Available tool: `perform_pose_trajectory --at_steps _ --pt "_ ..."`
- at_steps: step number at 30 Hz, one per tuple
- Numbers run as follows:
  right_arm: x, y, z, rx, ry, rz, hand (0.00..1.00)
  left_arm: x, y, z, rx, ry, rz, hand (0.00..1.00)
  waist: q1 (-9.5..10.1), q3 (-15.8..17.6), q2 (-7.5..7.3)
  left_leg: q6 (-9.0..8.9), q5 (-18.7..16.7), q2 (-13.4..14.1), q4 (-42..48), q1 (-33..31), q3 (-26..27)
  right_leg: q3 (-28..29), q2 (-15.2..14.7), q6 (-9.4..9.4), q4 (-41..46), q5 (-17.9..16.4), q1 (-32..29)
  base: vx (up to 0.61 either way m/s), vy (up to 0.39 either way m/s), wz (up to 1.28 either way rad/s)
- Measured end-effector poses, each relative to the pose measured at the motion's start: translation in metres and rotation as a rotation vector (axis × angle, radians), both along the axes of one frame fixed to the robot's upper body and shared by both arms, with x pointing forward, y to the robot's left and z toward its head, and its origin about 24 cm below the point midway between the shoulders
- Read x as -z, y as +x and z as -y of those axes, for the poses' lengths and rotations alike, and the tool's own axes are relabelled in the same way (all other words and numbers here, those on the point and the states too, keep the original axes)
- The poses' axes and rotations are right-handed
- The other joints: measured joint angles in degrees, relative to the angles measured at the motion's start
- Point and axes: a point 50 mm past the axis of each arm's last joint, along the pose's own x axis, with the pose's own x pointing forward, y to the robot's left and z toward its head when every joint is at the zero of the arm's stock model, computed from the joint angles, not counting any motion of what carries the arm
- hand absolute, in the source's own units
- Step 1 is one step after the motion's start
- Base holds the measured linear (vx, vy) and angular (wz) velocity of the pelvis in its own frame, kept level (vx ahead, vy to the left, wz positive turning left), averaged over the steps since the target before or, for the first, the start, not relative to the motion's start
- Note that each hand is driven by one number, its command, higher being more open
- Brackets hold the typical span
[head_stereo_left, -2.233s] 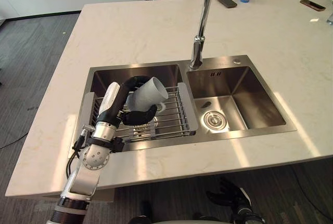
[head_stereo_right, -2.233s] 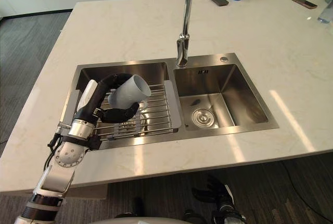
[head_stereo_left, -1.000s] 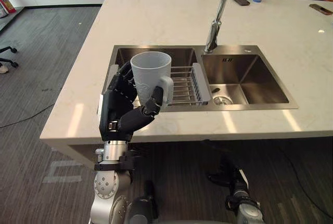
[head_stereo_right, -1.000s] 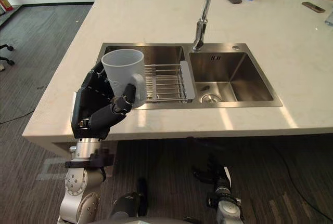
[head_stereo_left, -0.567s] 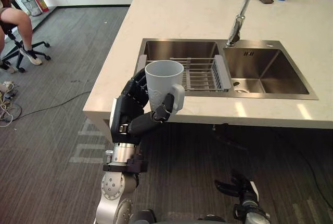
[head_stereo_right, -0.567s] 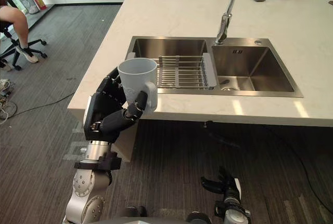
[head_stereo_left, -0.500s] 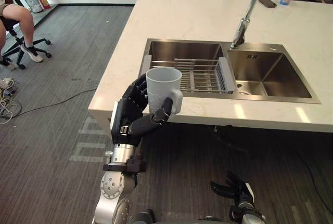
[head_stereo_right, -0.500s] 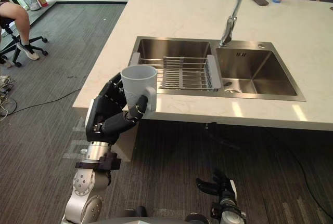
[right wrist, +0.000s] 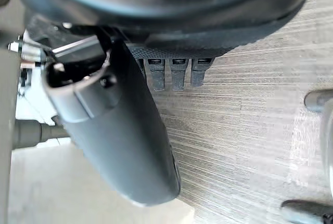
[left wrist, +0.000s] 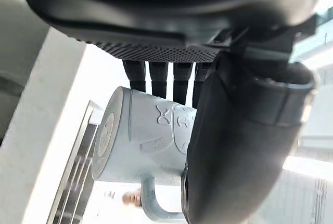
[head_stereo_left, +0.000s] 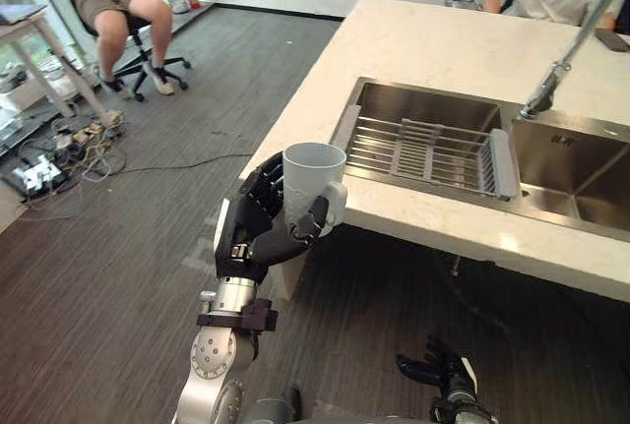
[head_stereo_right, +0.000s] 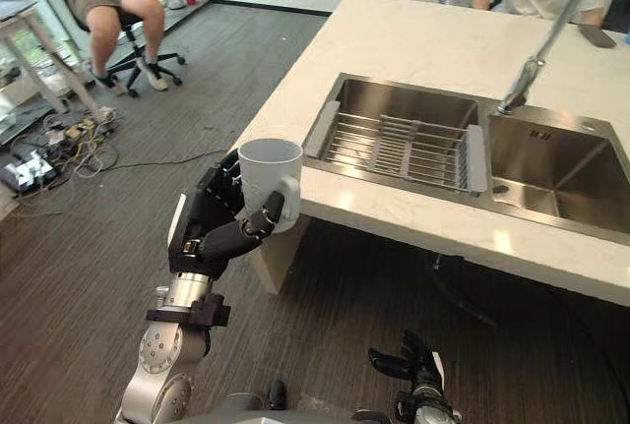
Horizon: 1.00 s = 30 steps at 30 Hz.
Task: Walk over to the sink, pick up the cup, carry it to the dishwasher, place the cup inside the dishwasher, then close the dishwasher door
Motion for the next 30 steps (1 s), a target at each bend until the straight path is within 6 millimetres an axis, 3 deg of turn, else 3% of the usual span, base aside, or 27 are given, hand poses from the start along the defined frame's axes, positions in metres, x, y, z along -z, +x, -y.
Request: perform_pose_trajectory --at_steps 1,2,3,4,6,9,10,12,13,14,16,20,23,24,25,26,28,30 --pt "0.000 0.002 0.001 0.001 -0.004 0.003 0.90 -0.002 0.000 -0.002 -0.017 -0.011 0.009 0.30 0.09 0.2 -0.23 1.71 -1.2 2.4 0.5 -1.0 6.4 -2.1 0.4 0.19 -0.5 0.2 0.3 -0.09 -0.053 0.88" --pt "-0.001 0.002 0.001 0.002 -0.006 0.005 0.90 -0.003 0.000 -0.003 -0.028 -0.019 0.012 0.30 0.16 0.2 -0.30 2.33 -2.0 4.5 1.8 -1.4 11.2 -3.0 0.5 0.20 -0.8 0.2 0.8 -0.02 -0.070 0.91" --pt "-0.002 0.003 0.004 0.007 -0.019 0.006 0.90 -0.003 0.001 -0.005 -0.046 -0.031 0.013 0.30 -0.26 0.6 -0.42 3.77 -3.1 9.0 5.4 -1.7 21.2 -5.6 0.8 0.21 -1.3 0.2 2.2 0.04 -0.054 1.04" --pt "-0.003 0.003 0.009 0.011 -0.042 0.006 0.90 -0.003 0.001 -0.006 -0.053 -0.036 0.011 0.30 -0.73 1.0 -0.01 3.83 -4.6 12.0 8.8 -1.8 29.3 -8.2 0.9 0.23 -1.7 0.2 3.6 0.05 -0.008 1.08" --pt "-0.008 0.011 0.017 0.014 -0.077 0.024 0.90 -0.004 -0.001 -0.009 -0.070 -0.057 0.013 0.30 -0.29 1.1 0.89 3.55 -5.7 12.0 10.1 -2.3 31.6 -9.5 0.3 0.01 -1.0 -0.3 3.8 0.03 0.128 0.66" --pt "-0.016 0.030 0.017 0.009 -0.090 0.085 0.90 -0.004 -0.008 -0.019 -0.125 -0.089 0.005 0.30 -0.60 2.4 0.05 4.46 -8.2 8.4 10.2 -2.3 30.1 -11.2 -4.0 -0.96 6.7 -2.6 2.7 0.04 0.208 0.63" --pt "-0.018 0.033 0.018 0.012 -0.093 0.093 0.90 -0.002 -0.010 -0.020 -0.127 -0.101 -0.007 0.30 -1.24 2.6 0.08 5.69 -9.0 6.2 10.5 -1.9 27.4 -10.4 -7.5 -1.85 17.7 -1.8 -0.3 0.07 0.172 0.98" --pt "-0.017 0.033 0.016 0.009 -0.085 0.092 0.90 -0.002 -0.012 -0.019 -0.122 -0.100 -0.012 0.30 -1.43 2.9 0.10 6.99 -10.2 4.1 10.9 -1.1 23.8 -3.9 -9.2 -4.38 30.2 1.9 -5.7 0.15 0.201 1.12" --pt "-0.016 0.034 0.013 0.005 -0.075 0.094 0.90 -0.002 -0.012 -0.019 -0.118 -0.092 -0.011 0.30 -1.52 3.0 0.34 7.33 -10.5 3.4 10.9 -0.8 21.5 -0.7 -8.1 -3.58 32.9 0.4 -7.5 0.22 0.193 1.36" --pt "-0.016 0.034 0.009 -0.011 -0.068 0.092 0.90 -0.002 -0.012 -0.019 -0.114 -0.090 -0.010 0.30 -1.73 3.2 0.64 7.51 -10.6 2.5 10.6 -0.4 18.5 2.1 -5.9 -3.45 33.0 -2.4 -9.1 0.15 0.089 1.18" --pt "-0.015 0.034 0.003 -0.022 -0.051 0.096 0.90 -0.002 -0.012 -0.015 -0.098 -0.100 -0.007 0.30 -1.27 3.2 0.67 7.05 -10.6 1.2 10.4 0.3 14.9 6.2 -3.1 -3.19 29.0 -4.7 -11.4 0.23 0.104 1.19" --pt "-0.027 0.035 -0.010 -0.014 -0.021 0.186 0.90 -0.008 -0.014 -0.003 -0.038 -0.137 0.014 0.30 -0.97 3.0 0.28 6.13 -11.5 -1.4 11.4 2.7 6.9 18.8 2.2 -1.22 18.1 -5.1 -14.3 0.22 0.002 1.17" --pt "-0.034 0.038 -0.017 -0.026 -0.011 0.230 0.90 -0.019 -0.016 -0.001 -0.027 -0.149 0.061 0.30 0.42 1.8 -1.69 4.07 -12.9 -1.7 13.1 3.0 5.7 16.6 1.5 -0.97 13.6 -2.5 -13.7 0.21 -0.145 0.92" --pt "-0.037 0.042 -0.021 -0.041 -0.005 0.249 0.90 -0.023 -0.017 -0.002 -0.030 -0.153 0.085 0.30 0.80 1.0 -2.94 3.02 -13.6 -1.7 13.9 2.5 5.3 15.3 1.4 -1.55 11.0 0.6 -12.9 0.17 -0.250 0.74" --pt "-0.039 0.043 -0.023 -0.045 -0.003 0.260 0.90 -0.025 -0.018 -0.002 -0.032 -0.158 0.095 0.30 1.03 0.6 -3.41 2.72 -14.2 -1.5 14.5 2.2 5.1 14.6 1.4 -0.59 9.6 1.3 -12.3 0.12 -0.228 0.61" --pt "-0.040 0.045 -0.022 -0.047 -0.005 0.267 0.90 -0.025 -0.018 -0.002 -0.039 -0.171 0.101 0.30 1.61 0.4 -2.89 2.08 -15.0 -0.4 15.5 2.1 4.2 13.4 2.5 0.38 8.2 1.1 -10.9 0.13 -0.286 0.40" --pt "-0.042 0.049 -0.025 -0.067 -0.001 0.277 0.90 -0.022 -0.021 -0.003 -0.059 -0.186 0.087 0.30 3.25 -0.9 -1.78 0.86 -15.9 2.8 15.6 1.8 2.6 11.2 5.5 -1.57 4.0 2.4 -8.6 0.11 -0.255 0.23" --pt "-0.038 0.044 -0.031 -0.091 0.013 0.255 0.90 -0.018 -0.024 -0.007 -0.086 -0.189 0.069 0.30 3.55 -1.4 -1.87 0.37 -15.6 3.8 14.4 2.2 2.2 10.6 6.7 -2.41 2.1 3.1 -7.5 0.10 -0.195 0.06"
